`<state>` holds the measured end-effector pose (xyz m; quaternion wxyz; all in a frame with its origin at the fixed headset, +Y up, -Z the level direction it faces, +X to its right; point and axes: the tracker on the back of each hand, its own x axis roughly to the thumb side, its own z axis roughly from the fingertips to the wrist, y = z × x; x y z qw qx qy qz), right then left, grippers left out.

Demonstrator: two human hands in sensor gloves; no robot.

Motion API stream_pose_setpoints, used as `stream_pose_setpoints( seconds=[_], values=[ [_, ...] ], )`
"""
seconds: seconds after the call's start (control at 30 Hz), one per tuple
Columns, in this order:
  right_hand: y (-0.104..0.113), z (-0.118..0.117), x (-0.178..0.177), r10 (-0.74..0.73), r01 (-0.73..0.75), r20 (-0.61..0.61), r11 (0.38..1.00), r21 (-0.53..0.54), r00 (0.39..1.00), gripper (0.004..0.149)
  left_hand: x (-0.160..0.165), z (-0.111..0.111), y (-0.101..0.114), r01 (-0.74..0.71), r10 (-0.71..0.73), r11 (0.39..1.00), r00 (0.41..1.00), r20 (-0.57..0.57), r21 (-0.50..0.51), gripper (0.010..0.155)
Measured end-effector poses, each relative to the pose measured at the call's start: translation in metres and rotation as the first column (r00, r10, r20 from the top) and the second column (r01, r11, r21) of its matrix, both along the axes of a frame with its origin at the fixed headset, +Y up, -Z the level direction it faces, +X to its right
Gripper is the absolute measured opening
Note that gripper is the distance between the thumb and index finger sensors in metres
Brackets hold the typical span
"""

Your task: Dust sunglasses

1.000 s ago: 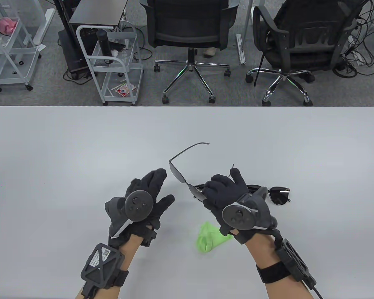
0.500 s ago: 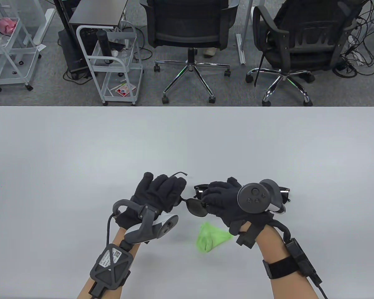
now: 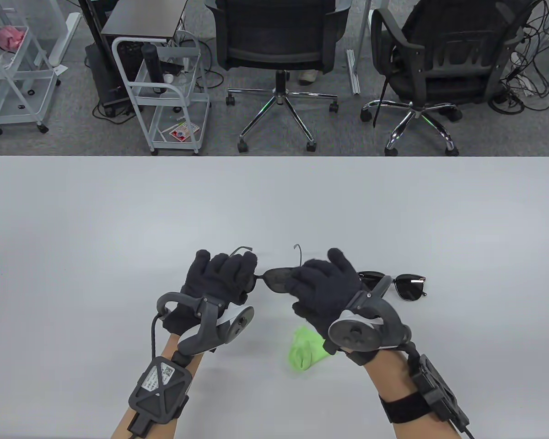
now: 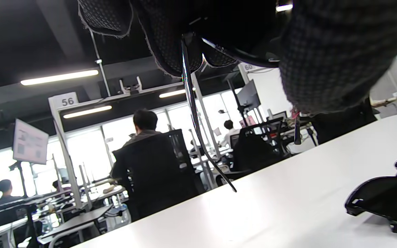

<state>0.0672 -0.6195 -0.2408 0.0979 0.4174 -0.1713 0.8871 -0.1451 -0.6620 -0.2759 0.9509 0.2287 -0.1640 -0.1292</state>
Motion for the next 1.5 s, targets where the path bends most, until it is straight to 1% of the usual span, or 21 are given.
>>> stream_pose_setpoints(
  seconds=[0.07,0.13,0.3,0.37,0.47,0.57,0.63,0.7,0.77,0.8,0.87,0.93,1.0,1.03,1.07,1.1,1.13,1.2,1.23,1.4,1.5],
  values=[
    [-0.016,-0.002,-0.018,0.155,-0.162,-0.05,0.971,-0.175,0.987,0.038,-0.002,-0.001,0.0,-0.006,0.006,1.0,1.0,-0.014,0.003,0.093],
    [-0.037,-0.005,-0.03,0.319,-0.332,-0.095,0.896,-0.296,0.943,0.04,-0.002,-0.001,0.0,-0.006,0.006,1.0,1.0,-0.018,0.003,0.093],
    [-0.085,-0.012,-0.043,0.588,-0.581,-0.121,0.707,-0.404,0.8,0.049,-0.002,-0.001,0.001,-0.002,0.002,1.0,1.0,-0.025,-0.005,0.093],
    [-0.095,-0.013,-0.045,0.643,-0.629,-0.109,0.678,-0.381,0.758,0.058,-0.002,-0.001,0.001,-0.001,0.001,1.0,1.0,-0.027,-0.009,0.094],
    [-0.111,-0.011,-0.052,0.774,-0.75,-0.106,0.557,-0.357,0.625,0.068,-0.003,-0.002,0.001,0.001,-0.002,1.0,0.999,-0.034,-0.016,0.094],
    [-0.114,-0.008,-0.058,0.792,-0.771,-0.085,0.556,-0.309,0.605,0.066,-0.003,-0.002,0.001,-0.001,0.0,1.0,0.999,-0.037,-0.02,0.093],
    [-0.116,-0.006,-0.061,0.805,-0.789,-0.063,0.558,-0.257,0.589,0.058,-0.003,-0.002,0.001,-0.001,0.0,1.0,0.999,-0.038,-0.021,0.094],
    [-0.115,-0.009,-0.06,0.79,-0.773,-0.075,0.571,-0.276,0.609,0.047,-0.003,-0.002,0.001,0.0,-0.001,1.0,0.999,-0.039,-0.022,0.094],
    [-0.104,-0.014,-0.051,0.7,-0.678,-0.062,0.66,-0.323,0.712,0.042,-0.003,-0.002,0.002,0.0,-0.001,1.0,0.999,-0.04,-0.023,0.094],
    [-0.097,-0.016,-0.047,0.665,-0.642,-0.051,0.694,-0.326,0.745,0.04,-0.003,-0.002,0.001,-0.001,0.0,1.0,0.999,-0.04,-0.022,0.094],
    [-0.077,-0.023,-0.027,0.48,-0.448,-0.01,0.811,-0.377,0.877,0.039,-0.004,-0.003,0.001,-0.009,0.007,1.0,0.999,-0.043,-0.026,0.094],
    [-0.066,-0.03,-0.008,0.278,-0.235,0.034,0.868,-0.438,0.96,0.039,-0.005,-0.004,0.002,-0.019,0.018,0.999,0.999,-0.05,-0.03,0.094],
    [-0.061,-0.039,0.013,0.054,0.006,0.101,0.854,-0.52,0.993,0.039,-0.007,-0.004,0.003,-0.046,0.044,0.998,0.997,-0.056,-0.038,0.094],
    [-0.062,-0.045,0.024,-0.045,0.126,0.156,0.818,-0.562,0.987,0.04,-0.008,-0.004,0.004,-0.064,0.062,0.997,0.996,-0.059,-0.043,0.094],
    [-0.066,-0.05,0.034,-0.145,0.246,0.211,0.753,-0.61,0.967,0.041,-0.009,-0.004,0.005,-0.088,0.085,0.995,0.994,-0.064,-0.048,0.094],
    [-0.073,-0.055,0.044,-0.234,0.354,0.267,0.659,-0.664,0.935,0.042,-0.011,-0.003,0.006,-0.108,0.105,0.993,0.992,-0.066,-0.051,0.094],
    [-0.078,-0.058,0.05,-0.289,0.421,0.307,0.593,-0.686,0.907,0.043,-0.011,-0.003,0.007,-0.117,0.113,0.992,0.991,-0.065,-0.052,0.094],
    [-0.089,-0.062,0.06,-0.418,0.569,0.407,0.414,-0.711,0.812,0.043,-0.011,-0.001,0.008,-0.129,0.126,0.99,0.99,-0.06,-0.052,0.094],
    [-0.091,-0.064,0.062,-0.452,0.584,0.411,0.366,-0.724,0.792,0.043,-0.011,-0.001,0.008,-0.129,0.126,0.99,0.99,-0.056,-0.053,0.094],
    [-0.087,-0.064,0.067,-0.564,0.679,0.448,0.304,-0.668,0.694,0.043,-0.002,0.005,0.009,-0.111,0.11,0.993,0.994,-0.017,-0.05,0.094],
    [-0.091,-0.059,0.069,-0.62,0.792,0.563,0.164,-0.589,0.547,0.042,0.002,0.009,0.012,-0.131,0.131,0.991,0.991,-0.003,-0.042,0.094]
  ],
)
